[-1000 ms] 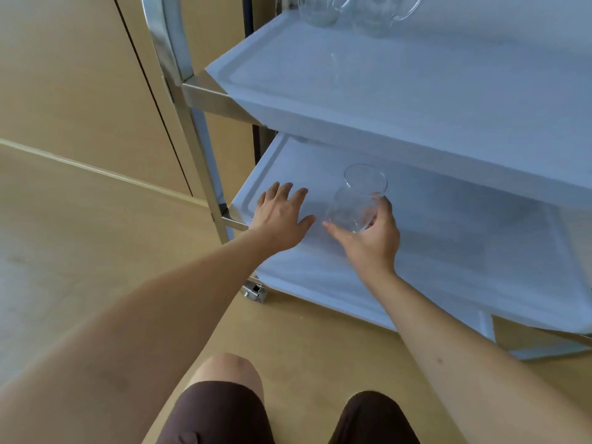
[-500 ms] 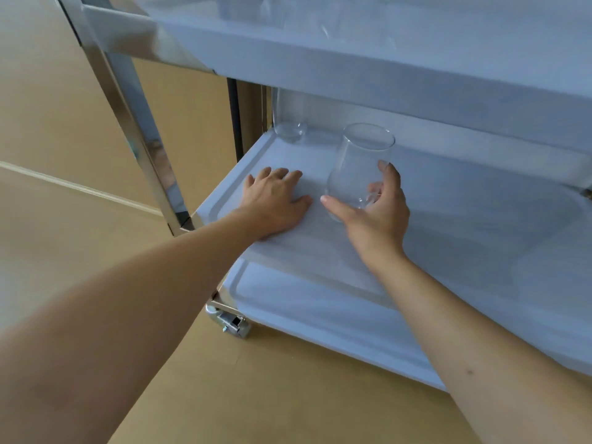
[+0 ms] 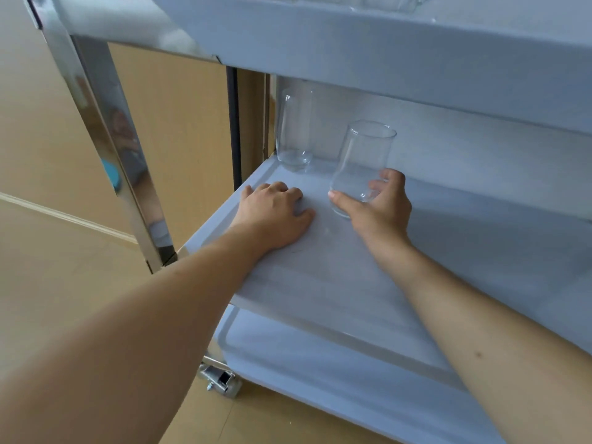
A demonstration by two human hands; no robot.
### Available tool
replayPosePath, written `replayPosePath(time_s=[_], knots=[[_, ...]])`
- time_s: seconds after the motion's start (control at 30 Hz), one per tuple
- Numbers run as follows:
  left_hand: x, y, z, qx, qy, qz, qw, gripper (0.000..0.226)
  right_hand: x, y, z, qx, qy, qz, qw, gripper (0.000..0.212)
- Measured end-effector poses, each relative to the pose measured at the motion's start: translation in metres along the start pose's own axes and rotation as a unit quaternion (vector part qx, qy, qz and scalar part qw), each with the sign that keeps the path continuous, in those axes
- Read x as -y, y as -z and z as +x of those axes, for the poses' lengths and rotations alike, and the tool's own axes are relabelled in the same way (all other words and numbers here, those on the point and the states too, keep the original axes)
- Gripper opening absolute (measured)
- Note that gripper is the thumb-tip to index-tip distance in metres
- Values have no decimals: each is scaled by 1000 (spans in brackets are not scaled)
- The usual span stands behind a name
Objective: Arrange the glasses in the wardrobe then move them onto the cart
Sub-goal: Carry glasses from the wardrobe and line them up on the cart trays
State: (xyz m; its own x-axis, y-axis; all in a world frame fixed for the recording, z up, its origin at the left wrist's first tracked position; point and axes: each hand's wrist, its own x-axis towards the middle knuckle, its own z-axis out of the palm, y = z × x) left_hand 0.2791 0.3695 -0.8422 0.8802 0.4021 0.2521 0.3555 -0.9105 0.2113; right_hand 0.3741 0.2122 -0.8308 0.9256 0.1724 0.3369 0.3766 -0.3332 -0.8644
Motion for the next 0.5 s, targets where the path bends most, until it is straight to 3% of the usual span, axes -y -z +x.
replayPosePath(time_s=[0.5], knots=[[-4,-5,0,-11,-8,0,1000,45,5,-54,72,-3,-17,0,1000,88]])
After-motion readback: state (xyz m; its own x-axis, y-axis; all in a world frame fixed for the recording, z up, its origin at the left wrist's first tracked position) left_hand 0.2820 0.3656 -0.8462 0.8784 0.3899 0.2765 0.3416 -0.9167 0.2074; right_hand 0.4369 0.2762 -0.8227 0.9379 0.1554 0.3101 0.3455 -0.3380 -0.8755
